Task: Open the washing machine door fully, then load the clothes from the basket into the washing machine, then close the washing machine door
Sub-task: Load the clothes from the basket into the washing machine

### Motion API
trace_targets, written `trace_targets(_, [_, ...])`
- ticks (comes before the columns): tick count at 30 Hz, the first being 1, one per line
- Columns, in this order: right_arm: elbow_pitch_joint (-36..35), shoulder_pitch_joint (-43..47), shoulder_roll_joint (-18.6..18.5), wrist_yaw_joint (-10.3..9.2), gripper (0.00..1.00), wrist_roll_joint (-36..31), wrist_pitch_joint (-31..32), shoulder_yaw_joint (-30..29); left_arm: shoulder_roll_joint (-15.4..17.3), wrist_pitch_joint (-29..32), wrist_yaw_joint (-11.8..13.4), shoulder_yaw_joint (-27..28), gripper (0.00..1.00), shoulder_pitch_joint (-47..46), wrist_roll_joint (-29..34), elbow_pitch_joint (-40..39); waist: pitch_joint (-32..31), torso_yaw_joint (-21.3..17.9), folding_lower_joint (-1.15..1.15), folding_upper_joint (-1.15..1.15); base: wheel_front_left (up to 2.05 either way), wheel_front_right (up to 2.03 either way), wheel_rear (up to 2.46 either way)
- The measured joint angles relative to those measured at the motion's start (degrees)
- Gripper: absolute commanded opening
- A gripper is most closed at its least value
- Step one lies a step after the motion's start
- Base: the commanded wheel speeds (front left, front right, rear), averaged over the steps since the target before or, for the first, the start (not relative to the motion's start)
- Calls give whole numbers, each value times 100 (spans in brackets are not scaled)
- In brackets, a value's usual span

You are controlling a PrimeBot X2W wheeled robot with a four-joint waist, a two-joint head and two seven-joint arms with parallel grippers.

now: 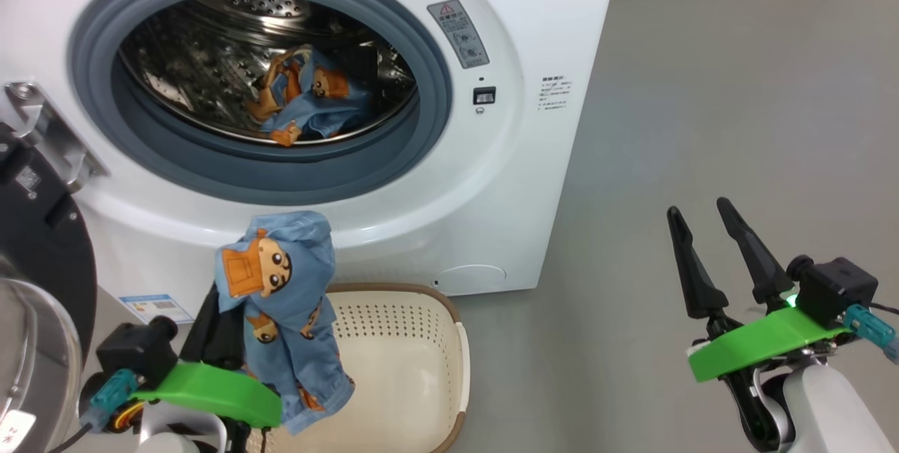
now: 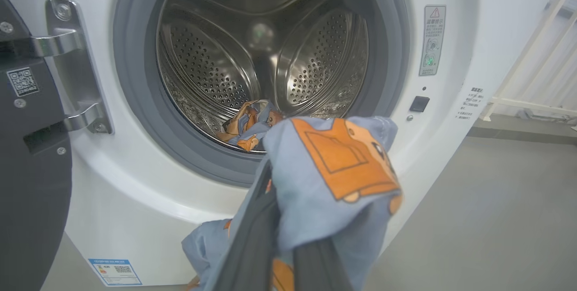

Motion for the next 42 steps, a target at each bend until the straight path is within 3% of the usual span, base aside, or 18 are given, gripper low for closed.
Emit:
trace_targets(19, [-3, 70, -13, 0, 100, 0, 0, 18, -20, 0, 218, 108, 0, 114, 132, -784, -28, -62, 0, 0, 0, 0, 0])
trace_targets(28, [-98, 43, -15, 0, 100, 0, 0, 31, 16, 19, 218, 114, 0, -648, 242, -848, 239, -138, 0, 0, 0, 0, 0])
trace_targets(34, [-165, 0, -4, 0, 100, 0, 0, 36, 23, 45, 108, 179, 0, -1365, 223, -323, 530, -232, 0, 0, 0, 0, 0])
trace_targets(42, [-235, -303, 18, 0, 100, 0, 0, 37, -8, 78, -145, 205, 0, -2408, 162, 1200, 989, -374, 0, 0, 0, 0, 0])
